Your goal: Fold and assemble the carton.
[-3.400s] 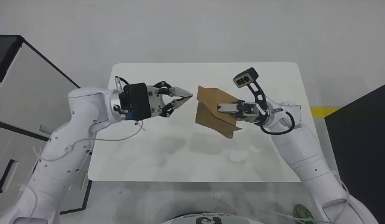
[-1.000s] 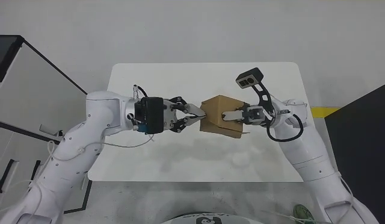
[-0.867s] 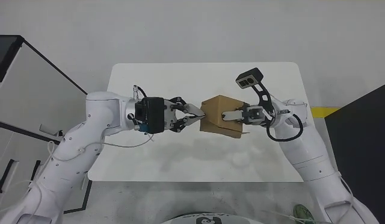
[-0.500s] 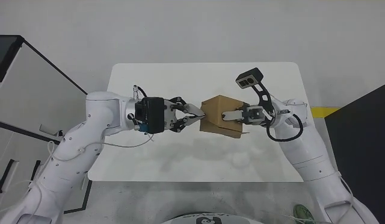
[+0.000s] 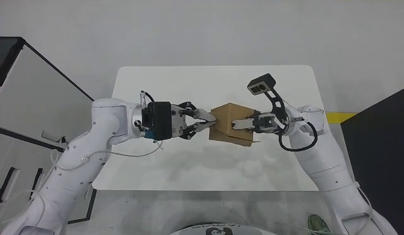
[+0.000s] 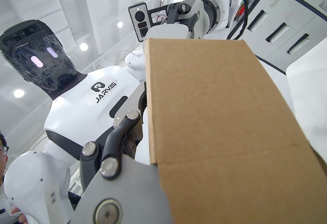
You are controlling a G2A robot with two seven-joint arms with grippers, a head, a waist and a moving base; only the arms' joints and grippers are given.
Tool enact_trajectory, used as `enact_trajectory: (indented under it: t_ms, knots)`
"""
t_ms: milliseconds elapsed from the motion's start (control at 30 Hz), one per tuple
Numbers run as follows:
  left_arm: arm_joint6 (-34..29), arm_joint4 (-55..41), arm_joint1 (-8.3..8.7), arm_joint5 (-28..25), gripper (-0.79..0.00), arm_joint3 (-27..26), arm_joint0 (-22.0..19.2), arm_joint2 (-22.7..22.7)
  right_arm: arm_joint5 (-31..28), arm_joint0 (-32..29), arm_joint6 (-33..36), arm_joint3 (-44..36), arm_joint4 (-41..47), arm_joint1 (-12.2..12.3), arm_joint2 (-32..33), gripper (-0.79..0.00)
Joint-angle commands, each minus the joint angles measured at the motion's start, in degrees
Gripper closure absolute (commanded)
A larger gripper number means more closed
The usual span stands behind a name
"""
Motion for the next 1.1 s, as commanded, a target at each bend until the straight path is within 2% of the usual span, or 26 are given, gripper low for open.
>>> enact_trajectory:
  t_ms: [0, 333, 1067]
  knots:
    - [-0.2, -0.1, -0.05, 0.0, 0.0, -0.3, 0.0, 0.3, 0.2, 0.2, 0.1, -0.5, -0.2, 0.1, 0.3, 0.0]
    - [-0.8, 0.1, -0.23, 0.2, 0.0, -1.2, 0.2, 1.2, 1.5, 0.8, 1.4, -4.0, 0.1, 0.1, 0.6, 0.0]
    - [-1.2, -0.4, -0.09, -0.9, 0.0, -1.9, 1.4, 0.2, 1.4, 2.4, 1.4, -4.4, -1.1, 0.2, -0.8, 0.0]
